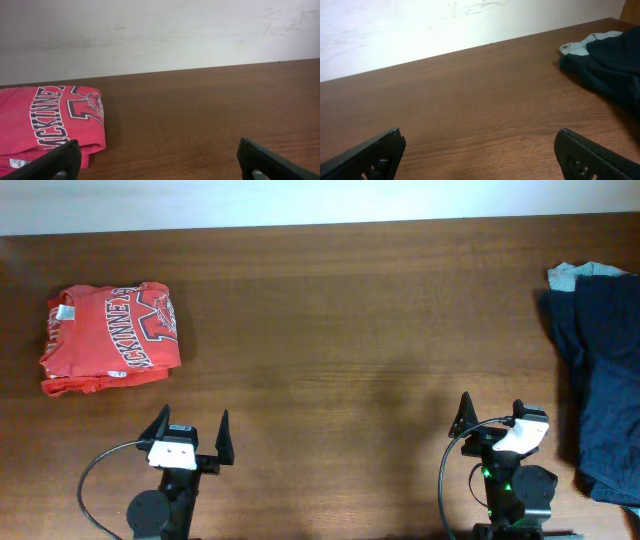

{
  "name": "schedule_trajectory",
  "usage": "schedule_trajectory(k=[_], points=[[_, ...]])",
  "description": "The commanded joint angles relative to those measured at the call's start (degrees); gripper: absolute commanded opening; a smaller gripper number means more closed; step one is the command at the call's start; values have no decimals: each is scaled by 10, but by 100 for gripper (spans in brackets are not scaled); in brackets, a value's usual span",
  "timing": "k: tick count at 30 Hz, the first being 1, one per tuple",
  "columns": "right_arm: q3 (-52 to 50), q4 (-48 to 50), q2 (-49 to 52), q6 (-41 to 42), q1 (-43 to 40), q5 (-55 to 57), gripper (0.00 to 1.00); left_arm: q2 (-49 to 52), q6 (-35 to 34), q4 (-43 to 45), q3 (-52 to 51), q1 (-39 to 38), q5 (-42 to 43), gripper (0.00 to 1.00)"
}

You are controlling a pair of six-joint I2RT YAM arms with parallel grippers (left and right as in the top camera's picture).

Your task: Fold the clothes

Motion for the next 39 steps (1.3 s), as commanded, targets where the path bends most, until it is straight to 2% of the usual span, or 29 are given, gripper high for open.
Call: schedule_trajectory(k=[1, 15, 36, 39], points=[[-3, -3, -3, -4, -4, -1, 99, -5, -6, -1, -4, -2, -4, 100], [-3, -3, -3, -4, -4, 0, 99, -5, -3, -2, -4, -2, -39, 99], [-3, -1, -3, -4, -4, 0, 99, -5, -3, -3, -4, -2, -42, 100], [-3, 9, -3, -4, -4, 28, 99, -5, -3, -3, -4, -2, -52, 99]])
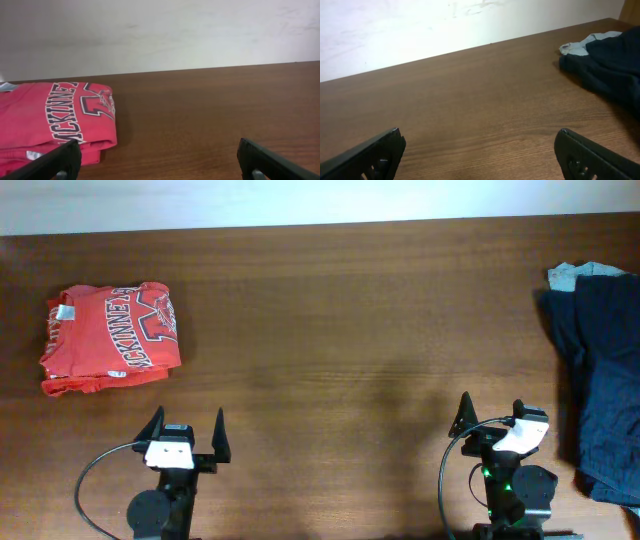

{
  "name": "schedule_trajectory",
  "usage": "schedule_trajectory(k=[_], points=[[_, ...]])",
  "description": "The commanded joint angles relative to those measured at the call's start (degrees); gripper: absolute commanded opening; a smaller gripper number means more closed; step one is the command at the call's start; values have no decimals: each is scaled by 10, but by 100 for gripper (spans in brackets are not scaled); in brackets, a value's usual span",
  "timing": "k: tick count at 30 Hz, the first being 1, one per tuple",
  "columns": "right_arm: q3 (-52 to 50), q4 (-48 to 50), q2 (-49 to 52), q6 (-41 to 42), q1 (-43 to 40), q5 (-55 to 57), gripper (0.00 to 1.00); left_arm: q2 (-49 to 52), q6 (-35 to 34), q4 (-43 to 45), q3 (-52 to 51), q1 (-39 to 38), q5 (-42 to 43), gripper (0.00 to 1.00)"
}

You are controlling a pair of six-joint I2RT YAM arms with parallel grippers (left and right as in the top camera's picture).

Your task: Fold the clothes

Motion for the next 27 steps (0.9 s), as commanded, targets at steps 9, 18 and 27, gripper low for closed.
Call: schedule_trajectory(k=[9, 18, 27], points=[[-3, 33, -3, -4, -4, 60, 99, -5, -30, 6, -4, -2, 3, 99], [-3, 33, -3, -11, -4, 61, 99, -5, -30, 9, 11, -2, 16, 99], [51, 2, 7, -26, -4, 64, 99, 80, -45, 3, 73, -2, 20, 99]])
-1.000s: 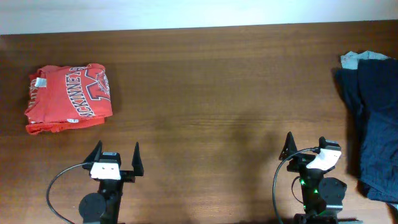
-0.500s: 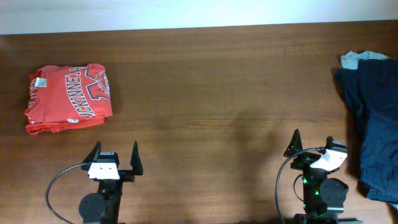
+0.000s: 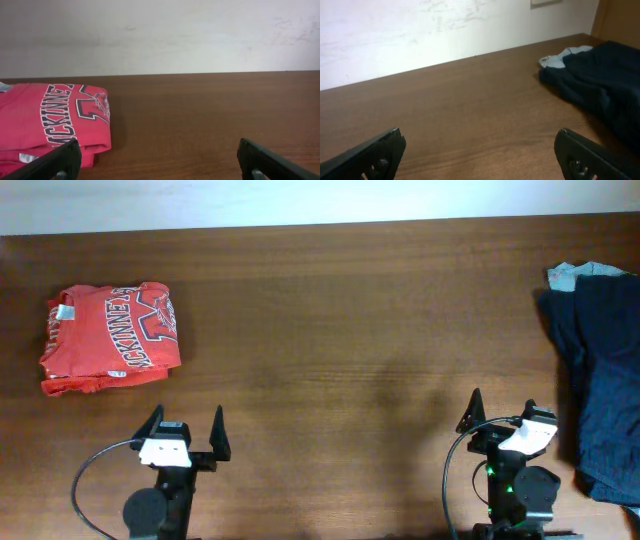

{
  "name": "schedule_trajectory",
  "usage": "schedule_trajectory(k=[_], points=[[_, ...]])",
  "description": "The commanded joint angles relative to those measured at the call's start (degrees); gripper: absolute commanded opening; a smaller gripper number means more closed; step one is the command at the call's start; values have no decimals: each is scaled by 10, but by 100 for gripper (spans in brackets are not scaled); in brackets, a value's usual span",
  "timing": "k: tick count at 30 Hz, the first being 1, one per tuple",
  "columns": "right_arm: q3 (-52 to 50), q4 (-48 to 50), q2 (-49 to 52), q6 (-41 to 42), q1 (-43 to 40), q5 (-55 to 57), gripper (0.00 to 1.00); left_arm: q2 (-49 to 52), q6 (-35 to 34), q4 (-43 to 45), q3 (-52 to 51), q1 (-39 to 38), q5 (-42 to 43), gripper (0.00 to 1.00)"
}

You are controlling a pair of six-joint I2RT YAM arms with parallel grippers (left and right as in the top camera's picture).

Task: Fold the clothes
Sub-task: 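Reach the right gripper to the navy pants pile and grasp them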

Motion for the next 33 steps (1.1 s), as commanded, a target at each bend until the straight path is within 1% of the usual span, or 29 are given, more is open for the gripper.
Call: schedule_trajectory(k=[1, 5, 7, 8, 9, 11, 13, 14, 15, 19, 23, 24, 26, 27, 30, 33], points=[[55, -28, 13, -11, -4, 16, 99, 64, -16, 0, 55, -2, 14, 99], [130, -68, 76, -11, -4, 29, 99, 172, -16, 0, 131, -2, 37, 99], [213, -103, 156, -10, -4, 30, 99, 267, -16, -2, 203, -2, 55, 99], [241, -117, 183, -10, -4, 30, 99, 297, -16, -5, 227, -2, 62, 99], [312, -161, 245, -10, -4, 28, 99, 366, -16, -21, 287, -2, 85, 99], [373, -205, 298, -10, -4, 19, 99, 419, -16, -45, 337, -2, 105, 99], [443, -259, 355, -10, -4, 5, 99, 480, -16, -83, 400, -2, 129, 100], [510, -313, 409, -8, -4, -8, 99, 533, -16, -123, 457, -2, 147, 99], [546, -342, 436, -8, -4, -18, 99, 562, -16, -149, 491, -2, 152, 100], [695, -467, 547, -8, -4, -68, 99, 657, -9, -251, 616, -2, 153, 99], [818, -574, 644, -8, -4, -97, 99, 723, -9, -348, 716, -3, 152, 99], [880, -629, 697, -9, -4, -97, 99, 745, -9, -369, 745, -2, 153, 99], [903, -645, 723, -11, -4, -92, 99, 751, -9, -364, 746, -2, 143, 99], [906, -646, 735, -10, -4, -94, 99, 752, -10, -358, 746, -2, 131, 100], [906, -669, 751, -11, -5, -78, 99, 752, -10, -358, 746, -2, 132, 100], [906, -702, 765, 8, -16, -16, 99, 755, -10, -354, 746, -2, 144, 100]])
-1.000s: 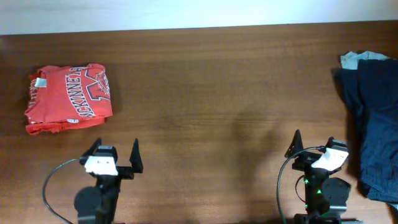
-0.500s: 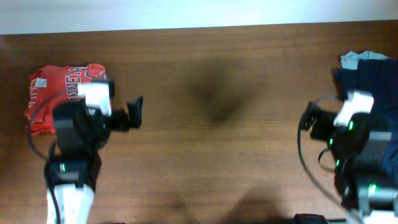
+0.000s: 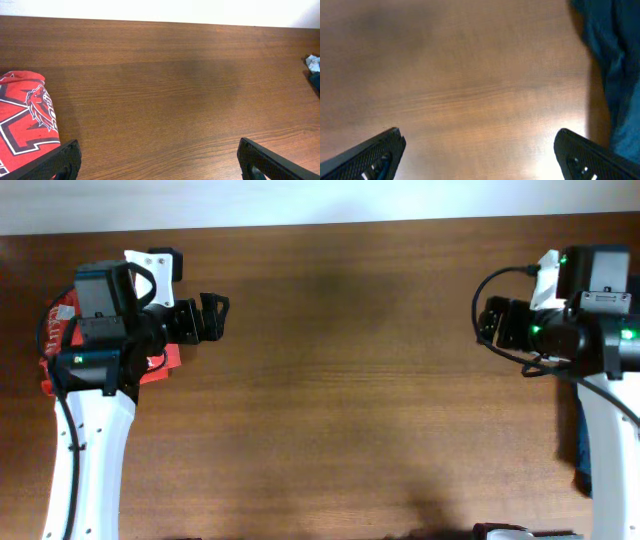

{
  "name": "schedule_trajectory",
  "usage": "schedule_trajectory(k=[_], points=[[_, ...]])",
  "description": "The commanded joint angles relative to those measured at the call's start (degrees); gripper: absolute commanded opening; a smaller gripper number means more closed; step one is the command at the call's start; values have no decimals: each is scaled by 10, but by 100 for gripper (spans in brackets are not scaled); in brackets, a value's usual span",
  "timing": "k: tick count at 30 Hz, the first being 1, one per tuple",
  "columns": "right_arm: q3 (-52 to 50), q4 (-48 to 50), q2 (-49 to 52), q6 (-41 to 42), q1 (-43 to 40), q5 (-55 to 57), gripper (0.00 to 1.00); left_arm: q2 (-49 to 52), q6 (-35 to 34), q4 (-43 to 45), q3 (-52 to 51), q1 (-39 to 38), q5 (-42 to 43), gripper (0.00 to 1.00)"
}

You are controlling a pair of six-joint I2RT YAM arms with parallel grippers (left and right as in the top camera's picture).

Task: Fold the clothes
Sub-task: 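Reach the right gripper to the navy pants pile and grasp them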

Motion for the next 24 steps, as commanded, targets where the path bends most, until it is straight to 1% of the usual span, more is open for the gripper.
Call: schedule_trajectory(k=[1, 3, 4, 9, 13, 16, 18, 24], points=[[10, -39, 17, 52, -28, 100, 99, 8, 0, 9, 13, -3, 13, 99], [8, -78, 37, 132, -74, 173, 99, 30, 0, 25, 13, -18, 14, 100], [5, -83, 44, 142, -91, 180, 99, 38, 1, 30, 13, -25, 14, 99], [-20, -76, 92, 148, -185, 180, 99, 103, 1, 62, 13, -82, 14, 99], [-24, -57, 144, 146, -235, 180, 99, 148, 1, 93, 13, -128, 14, 100], [-24, -25, 181, 112, -248, 180, 99, 170, 1, 111, 13, -156, 14, 100], [-24, 6, 205, 68, -248, 180, 99, 178, 1, 119, 13, -168, 9, 99], [-24, 76, 275, -9, -248, 180, 99, 180, 1, 127, 13, -178, 3, 99]])
